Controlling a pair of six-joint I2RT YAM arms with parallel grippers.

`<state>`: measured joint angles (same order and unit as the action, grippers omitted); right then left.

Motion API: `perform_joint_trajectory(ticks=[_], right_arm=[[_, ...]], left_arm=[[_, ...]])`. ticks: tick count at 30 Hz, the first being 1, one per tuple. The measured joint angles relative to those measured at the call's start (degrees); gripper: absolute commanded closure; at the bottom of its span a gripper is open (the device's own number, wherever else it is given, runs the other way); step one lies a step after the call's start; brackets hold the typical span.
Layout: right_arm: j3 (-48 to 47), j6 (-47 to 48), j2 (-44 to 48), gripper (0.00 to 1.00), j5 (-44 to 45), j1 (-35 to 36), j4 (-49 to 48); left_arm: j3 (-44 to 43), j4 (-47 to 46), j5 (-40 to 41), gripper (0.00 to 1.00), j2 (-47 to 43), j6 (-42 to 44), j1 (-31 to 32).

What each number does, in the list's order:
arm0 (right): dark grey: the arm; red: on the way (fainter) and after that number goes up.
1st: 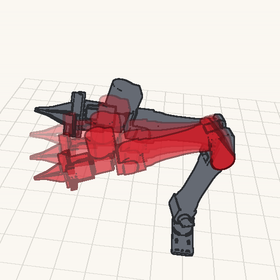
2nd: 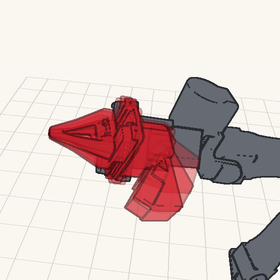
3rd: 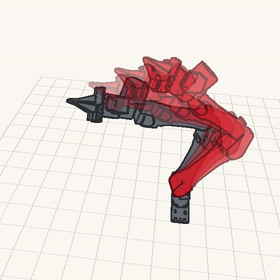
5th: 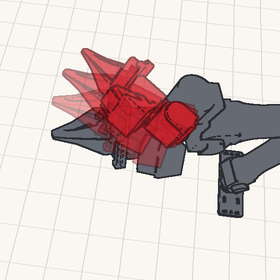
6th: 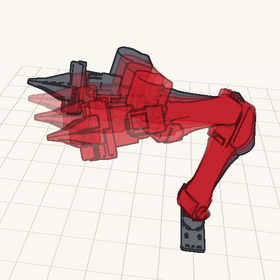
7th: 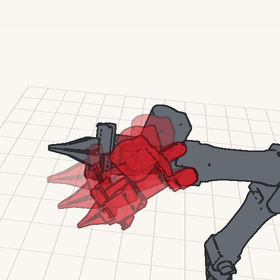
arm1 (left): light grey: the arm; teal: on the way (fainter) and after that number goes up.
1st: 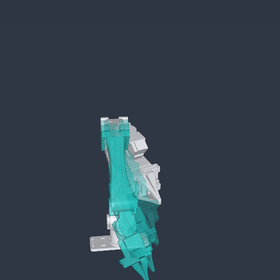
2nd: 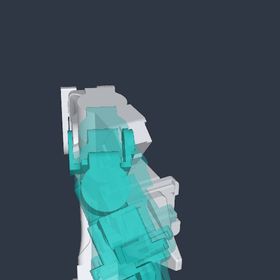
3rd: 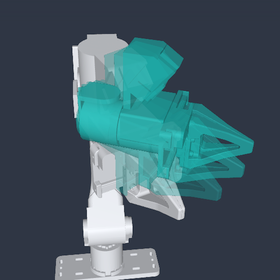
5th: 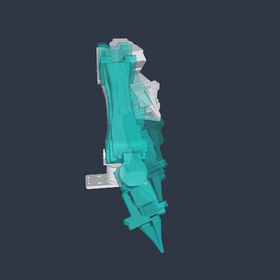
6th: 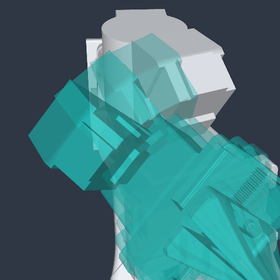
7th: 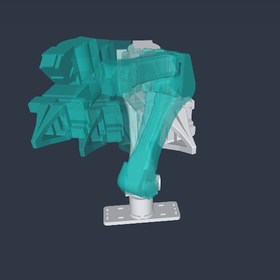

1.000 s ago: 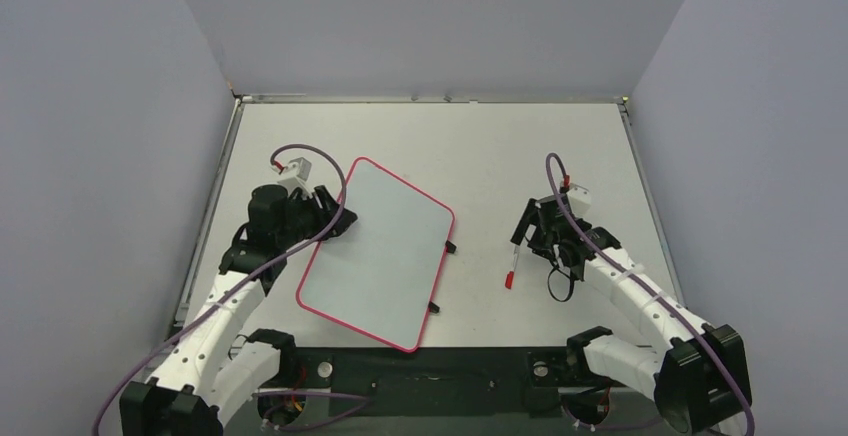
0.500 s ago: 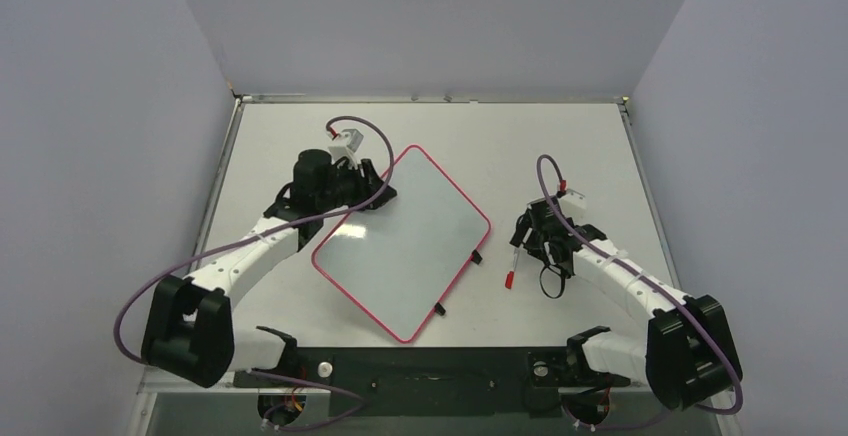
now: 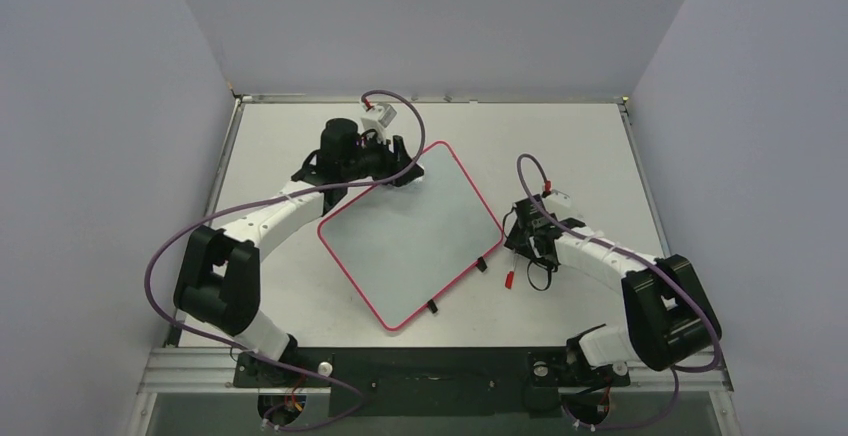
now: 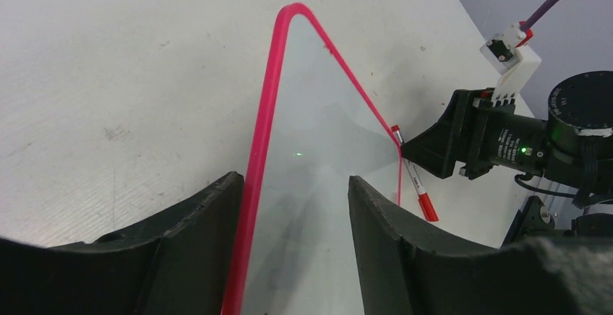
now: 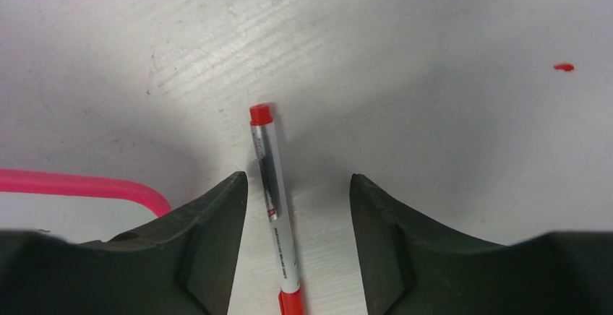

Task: Write a sentence on the whiteboard
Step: Pick up the whiteboard marker from the center of the board, then pass from the right arm to the left

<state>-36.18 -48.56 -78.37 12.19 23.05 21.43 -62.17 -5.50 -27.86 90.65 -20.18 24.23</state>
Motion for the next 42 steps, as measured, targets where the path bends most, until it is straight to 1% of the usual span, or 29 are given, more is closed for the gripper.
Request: perform_joint_trajectory(ticks=[1,2,4,5,6,7,9,12,17,21,26,31,34,37,40,42], right_arm=[[-0.3,0.1,-0.7,0.61,0.0,0.2,-0.5],[-0.6,0.2,-1.2,0.64,0.0,0.3,-1.1],[-1.1,0.3,-2.3,0.71,0.1,0.3,-2.0],[-1.2,0.4,-2.7,0.78,0.0,0.3,-2.6],[-1.4,0.5,-3.0,0.82,0.2,0.3,-3.0],[-1.4,0.5,-3.3,0.9,0.2,0.3,-3.4],[-1.6,0.8,-3.9,1.0,0.4,0.3,-4.0],[-1.9,0.9,-4.5,1.0,0.3,0.3,-5.0],[-2.0,1.0,-4.3,1.0,0.3,0.3,-4.8],[-1.7,1.1,-2.2,1.0,0.6,0.3,-1.1],[-1.7,0.9,5.8,1.0,1.6,0.3,4.7],[-2.8,0.7,16.5,1.0,3.5,0.3,10.8],[-5.2,0.2,23.1,1.0,4.1,0.3,13.1],[-9.5,-1.1,28.6,1.0,4.2,0.3,13.9],[-13.6,-2.6,31.2,1.0,4.3,0.3,14.0],[-16.2,-3.7,32.3,1.0,4.3,0.5,14.0]], left_arm=[[-0.4,0.3,0.1,0.4,-0.1,0.3,0.2],[-0.8,0.7,0.3,0.36,-0.1,0.9,0.4],[-1.0,1.3,0.6,0.33,-0.3,1.6,0.5],[-1.2,2.4,1.0,0.32,-0.6,2.0,0.6],[-1.2,2.9,1.2,0.31,-0.9,2.5,0.6],[-1.2,3.5,1.5,0.31,-1.3,2.7,0.6],[-1.4,5.4,2.4,0.28,-2.6,3.5,0.6],[-1.5,7.4,3.8,0.26,-5.1,4.4,0.6],[-1.6,9.3,5.3,0.25,-9.6,5.0,0.6],[-2.0,11.2,7.8,0.25,-13.4,5.4,1.3],[-2.0,12.9,11.1,0.25,-19.1,5.4,4.0],[-1.7,12.4,13.0,0.27,-24.7,3.7,8.0],[1.1,7.8,14.5,0.27,-28.4,1.5,11.1],[5.4,2.2,18.3,0.27,-30.8,0.4,16.4],[6.6,-1.4,23.6,0.27,-29.3,0.9,24.2],[6.6,-3.8,26.0,0.29,-27.4,1.2,28.2]])
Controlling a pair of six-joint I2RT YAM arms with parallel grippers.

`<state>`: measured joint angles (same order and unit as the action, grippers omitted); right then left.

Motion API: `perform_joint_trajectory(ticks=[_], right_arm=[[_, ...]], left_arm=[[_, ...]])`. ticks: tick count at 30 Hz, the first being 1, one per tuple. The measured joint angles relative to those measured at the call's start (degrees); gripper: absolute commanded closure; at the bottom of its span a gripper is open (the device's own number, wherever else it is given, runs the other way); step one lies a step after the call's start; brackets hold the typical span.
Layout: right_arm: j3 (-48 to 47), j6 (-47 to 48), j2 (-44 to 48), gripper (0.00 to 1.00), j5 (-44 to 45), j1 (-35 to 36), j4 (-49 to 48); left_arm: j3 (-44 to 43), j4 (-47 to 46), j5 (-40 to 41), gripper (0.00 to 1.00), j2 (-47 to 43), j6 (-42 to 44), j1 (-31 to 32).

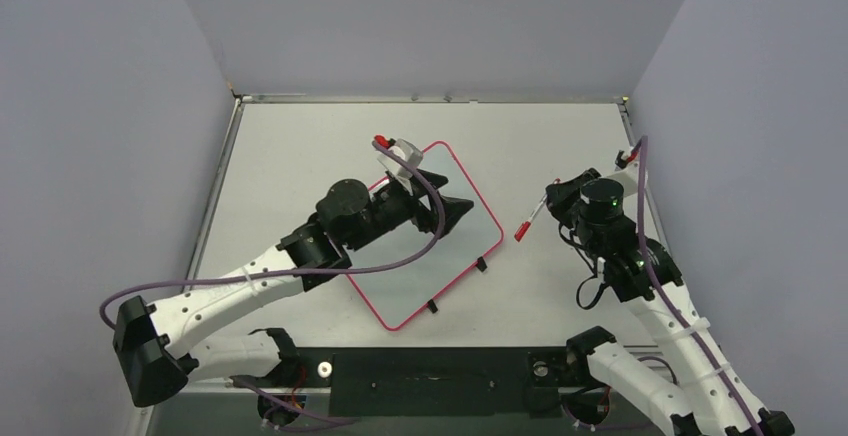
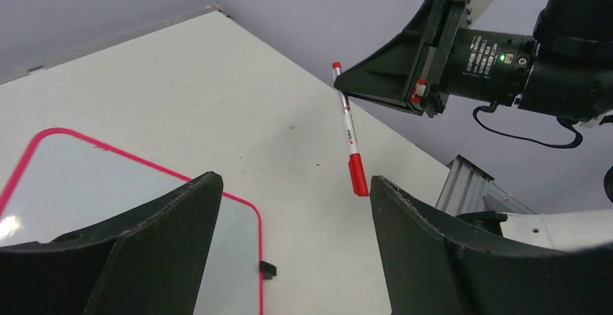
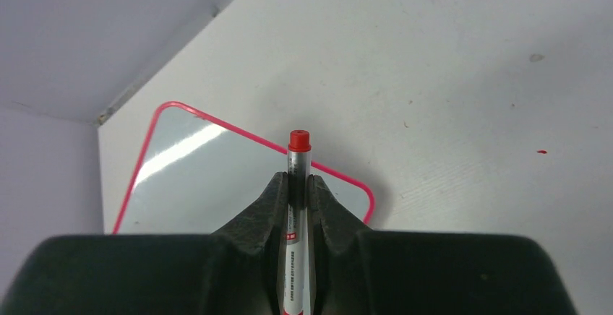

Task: Write a sentence on the whiteboard
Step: Pass from the right arm to the left

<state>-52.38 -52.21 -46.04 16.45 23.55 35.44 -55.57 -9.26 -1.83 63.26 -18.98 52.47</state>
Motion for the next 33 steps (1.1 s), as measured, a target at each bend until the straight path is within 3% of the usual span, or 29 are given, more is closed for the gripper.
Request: perform_joint_trajectory(ticks=[8,13,24,33], right_arm=[[-4.5,-2.3,2.2,1.0,-0.4,0.3,0.3],[-4.5,-2.9,3.1,1.0,-0.8,0.5,0.9],[-5.9,-2.7,4.4,1.0,-1.1,0.5,1.1],[-5.9,-2.3,5.2,1.0,-3.4,0.5,0.4]], left_arm=[[0.0,-12.6,2.5,0.31,9.5,-1.4,6.6],[-0.2,-17.6,-1.3,0.41,16.2,-4.0,7.2],[-4.3,-21.6,-12.2,0.47,23.2,-7.1,8.0],[-8.2,-21.6,-15.0,0.54,26.3,-7.8,8.4]])
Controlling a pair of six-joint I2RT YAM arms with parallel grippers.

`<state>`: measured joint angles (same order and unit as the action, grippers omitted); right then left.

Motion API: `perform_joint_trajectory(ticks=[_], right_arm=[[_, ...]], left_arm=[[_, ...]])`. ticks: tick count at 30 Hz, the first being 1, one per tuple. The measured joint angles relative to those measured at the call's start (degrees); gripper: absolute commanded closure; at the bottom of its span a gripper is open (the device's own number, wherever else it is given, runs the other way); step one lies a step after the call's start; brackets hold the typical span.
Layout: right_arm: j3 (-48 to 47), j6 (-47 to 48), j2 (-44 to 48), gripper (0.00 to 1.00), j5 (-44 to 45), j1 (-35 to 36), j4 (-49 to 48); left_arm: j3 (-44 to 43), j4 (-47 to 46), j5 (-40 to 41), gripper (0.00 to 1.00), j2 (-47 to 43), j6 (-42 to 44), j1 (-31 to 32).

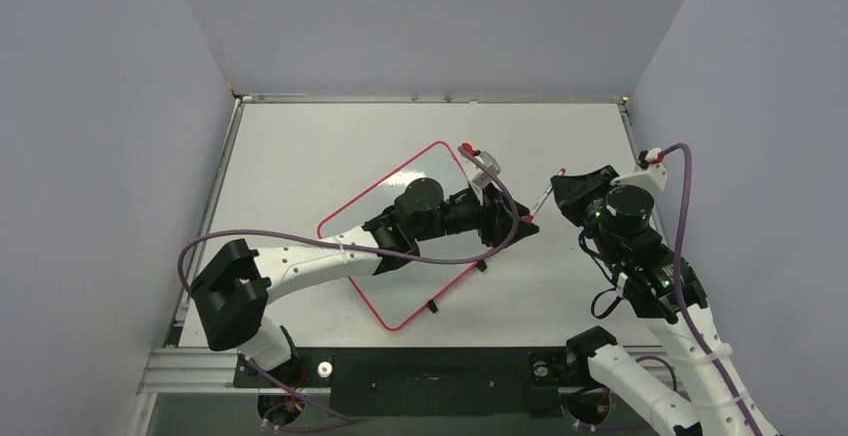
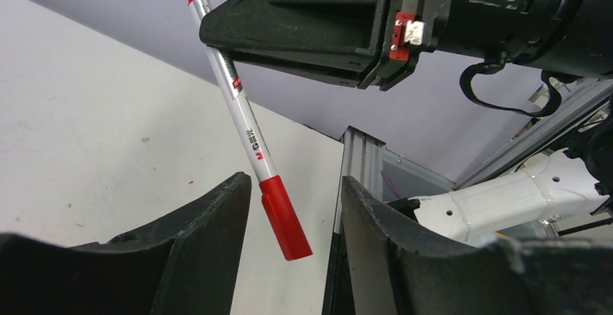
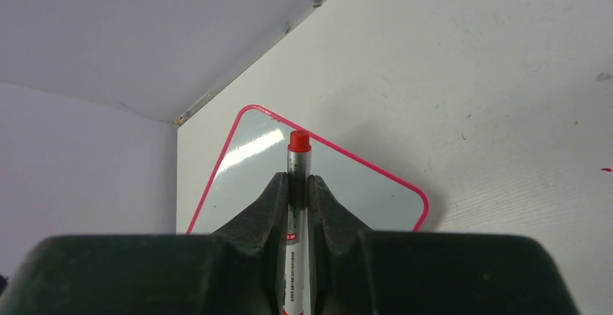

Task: Write a sentence on the whiteboard
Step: Pass from the right arm to the left, then pass from the left arm to the right

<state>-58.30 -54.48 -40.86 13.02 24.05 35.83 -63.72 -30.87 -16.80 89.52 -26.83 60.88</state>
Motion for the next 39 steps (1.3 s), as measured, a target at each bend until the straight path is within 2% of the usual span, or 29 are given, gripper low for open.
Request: perform_joint_trajectory(ticks=[5,7,8,10,15,17,18,19,20,22,25,30,32,39], right_arm=[[0.0,0.0,1.5,1.0,-0.7,0.0,-1.2],[0.0,0.0,2.3,1.0,-0.8,0.0,-1.7],[0.0,0.1,2.7,1.0,-0.8,0.0,-2.0],[0.0,0.3,3.0,1.0,-0.9,0.0,-2.4],[0.2,0.9,3.3,1.0,-1.2,0.0,-3.5],[0.5,1.6,3.5,0.88,-1.7,0.0,-3.9],[0.7,2.0,3.6,0.68,-2.0,0.0,-4.3],[0.9,2.7,3.7,0.59,-2.5,-0.1,-4.5],[1.1,2.9,3.7,0.46,-3.1,-0.1,-4.8],[1.2,4.5,3.7,0.39,-6.6,0.0,-5.2],[1.7,7.0,3.7,0.41,-11.6,0.0,-5.6],[2.7,9.5,3.8,0.59,-18.1,-0.1,-5.6],[3.4,10.1,4.0,0.63,-20.7,-0.1,-5.8],[8.6,9.9,6.6,0.65,-30.4,-0.1,-8.4]], left_arm=[[-0.9,0.3,-1.3,0.59,1.7,-0.2,0.2],[-1.0,0.5,-1.7,0.7,2.2,-0.2,0.2],[-1.0,0.6,-1.8,0.83,2.3,-0.5,0.2],[-1.0,0.7,-2.0,1.0,2.3,-1.0,0.2],[-0.9,1.7,-0.2,1.0,2.5,-1.2,-0.3],[-0.9,2.0,0.0,1.0,2.5,-1.0,-0.2],[-1.0,2.2,0.0,1.0,2.5,-0.9,-0.2],[-1.1,2.8,0.0,1.0,2.5,-0.5,-0.2],[-1.3,3.5,-0.1,1.0,2.5,0.1,-0.2],[-2.3,5.9,-1.3,1.0,2.5,1.9,-0.2],[-3.5,9.7,-3.1,1.0,1.8,5.2,0.1],[-5.9,17.5,-6.2,1.0,-0.3,11.0,-0.7],[-7.5,20.0,-7.9,1.0,-0.8,13.0,-1.3],[-9.4,26.8,-13.2,1.0,-2.4,18.3,-3.3]])
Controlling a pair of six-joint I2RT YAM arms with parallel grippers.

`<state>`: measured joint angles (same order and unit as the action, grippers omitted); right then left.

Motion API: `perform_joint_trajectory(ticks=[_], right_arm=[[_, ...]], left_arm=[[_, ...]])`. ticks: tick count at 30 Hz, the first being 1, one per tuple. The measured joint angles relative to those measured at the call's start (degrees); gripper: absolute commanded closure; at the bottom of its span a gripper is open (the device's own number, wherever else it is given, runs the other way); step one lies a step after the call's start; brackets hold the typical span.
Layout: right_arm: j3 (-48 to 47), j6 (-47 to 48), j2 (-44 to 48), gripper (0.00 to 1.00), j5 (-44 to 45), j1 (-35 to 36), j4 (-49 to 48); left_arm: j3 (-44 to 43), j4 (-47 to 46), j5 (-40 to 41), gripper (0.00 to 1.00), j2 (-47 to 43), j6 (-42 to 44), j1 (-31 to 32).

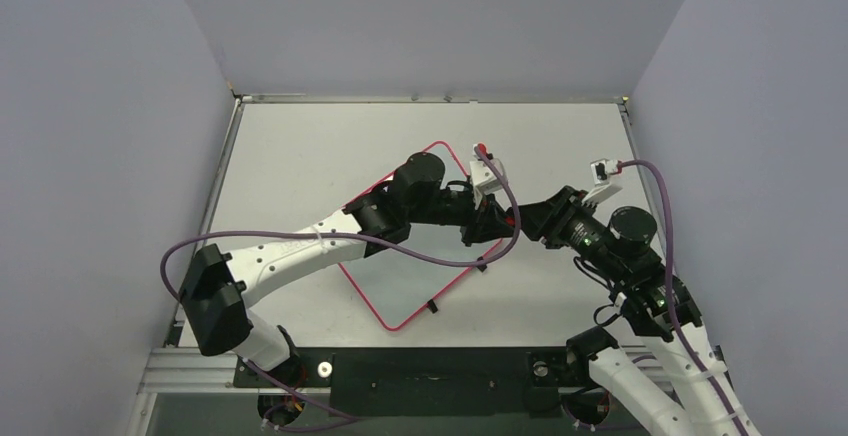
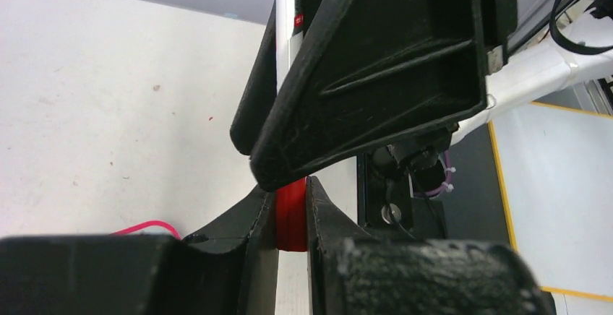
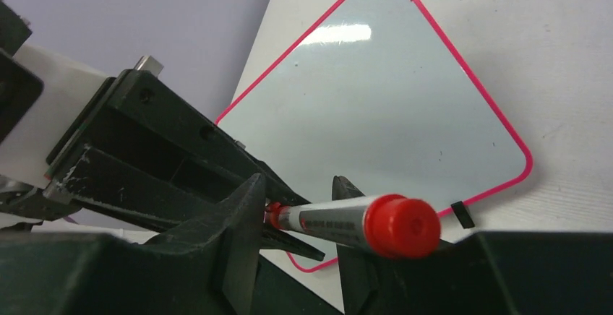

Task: Write a sentence on the whiteboard
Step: Pass from the left arm to the right

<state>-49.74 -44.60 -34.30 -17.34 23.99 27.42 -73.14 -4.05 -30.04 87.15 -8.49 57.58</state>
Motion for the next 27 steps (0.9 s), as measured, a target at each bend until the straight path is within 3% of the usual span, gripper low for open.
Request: perform_joint_trajectory(ticks=[7,16,18,20,22,23,24,26,27], right_arm=[[1.4,0.0,2.5,0.66,-4.2,-0.2,-0.7],[1.9,-1.2,3.3,0.79,-5.8,-1.2,-2.8],[2.1,-1.7,3.3,0.82,-6.3,-1.5,-3.4],[2.4,-2.5,3.3,0.96,-6.7,-1.6,-4.2],[2.7,-3.7,3.4,1.0,-7.7,-1.7,-5.4],[2.8,-4.0,3.4,1.0,-8.0,-1.8,-5.6],[3.0,-4.1,3.5,1.0,-8.2,-1.9,-5.8],[3.1,-4.3,3.5,1.0,-8.6,-1.9,-6.3],[3.3,-4.3,3.7,1.0,-8.5,-1.9,-6.5]], left_arm=[[0.0,4.0,-4.0,1.0,-0.7,3.2,-1.4],[0.0,6.4,-6.9,1.0,-2.6,4.7,-1.9],[0.0,6.6,-7.2,1.0,-2.7,4.8,-1.9],[0.0,6.6,-7.4,1.0,-2.8,4.9,-2.0],[0.0,6.8,-7.7,1.0,-2.8,5.3,-2.1],[0.0,6.8,-7.8,0.95,-2.8,5.3,-2.1],[0.0,6.9,-7.7,0.79,-2.9,5.4,-2.1],[0.0,7.0,-7.4,0.61,-3.0,5.4,-2.1],[0.0,7.1,-7.0,0.6,-3.1,5.3,-2.1]])
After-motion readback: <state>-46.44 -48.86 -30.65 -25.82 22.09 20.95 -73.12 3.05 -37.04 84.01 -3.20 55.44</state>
